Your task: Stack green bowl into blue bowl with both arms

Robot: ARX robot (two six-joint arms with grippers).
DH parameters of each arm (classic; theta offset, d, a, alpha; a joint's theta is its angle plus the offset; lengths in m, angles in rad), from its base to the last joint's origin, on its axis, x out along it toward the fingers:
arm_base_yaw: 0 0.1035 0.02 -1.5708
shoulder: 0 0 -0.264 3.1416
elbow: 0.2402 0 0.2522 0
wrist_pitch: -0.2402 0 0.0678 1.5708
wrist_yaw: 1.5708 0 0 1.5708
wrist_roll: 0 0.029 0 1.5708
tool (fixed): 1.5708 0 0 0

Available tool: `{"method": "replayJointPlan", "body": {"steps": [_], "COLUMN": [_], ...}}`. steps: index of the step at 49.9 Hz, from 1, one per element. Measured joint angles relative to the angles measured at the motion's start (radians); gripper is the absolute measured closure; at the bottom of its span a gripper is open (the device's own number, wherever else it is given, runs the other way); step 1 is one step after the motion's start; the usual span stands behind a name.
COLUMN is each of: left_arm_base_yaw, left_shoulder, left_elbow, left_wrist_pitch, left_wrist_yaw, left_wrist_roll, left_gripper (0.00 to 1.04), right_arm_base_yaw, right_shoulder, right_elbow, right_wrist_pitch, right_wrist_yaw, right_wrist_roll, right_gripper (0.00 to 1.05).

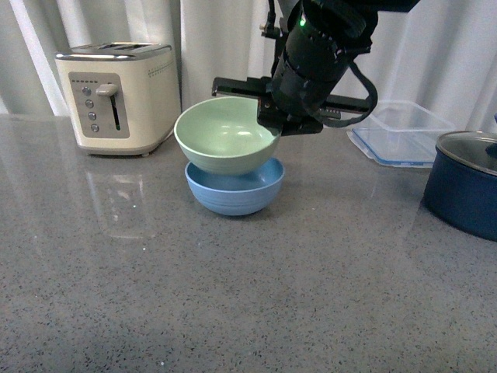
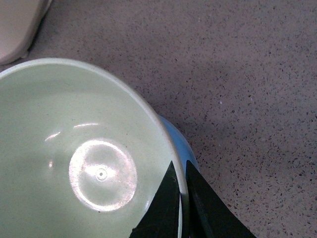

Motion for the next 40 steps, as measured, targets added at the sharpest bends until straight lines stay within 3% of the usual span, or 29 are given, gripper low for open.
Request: {"method": "replayJointPlan", "body": {"steps": [11, 24, 31, 34, 38, 40], "left_arm_base_yaw": [0.000, 0.000, 0.000, 0.000, 0.000, 0.000], "left_shoulder": [0.000, 0.000, 0.000, 0.000, 0.000, 0.000], "left_elbow": [0.000, 0.000, 0.000, 0.000, 0.000, 0.000], "left_wrist_pitch": [0.000, 0.000, 0.000, 0.000, 0.000, 0.000], "left_wrist_yaw": [0.000, 0.000, 0.000, 0.000, 0.000, 0.001], "left_wrist_roll": [0.000, 0.000, 0.000, 0.000, 0.000, 0.000], "left_gripper": [0.07, 0.07, 0.07, 0.07, 0.07, 0.07], "right_arm_base_yaw": [-0.010, -0.036, -0.093, -0.118, -0.142, -0.153], "right_shoulder": [0.044, -0.032, -0.205, -0.294, -0.414, -0.455], "right_elbow": [0.026, -0.053, -0.274, -0.393, -0.568, -0.635], "right_wrist_pitch": [-0.022, 0.049, 0.363, 0.538, 0.821, 0.906], "right_wrist_yaw": [0.004, -0.029, -0.140, -0.133, 0.056, 0.093], "right_wrist_roll": [0.001, 0.023, 0.036, 0.026, -0.100, -0.164], "right_gripper": [1.04, 0.55, 0.32, 0.24, 0.36, 0.41]}}
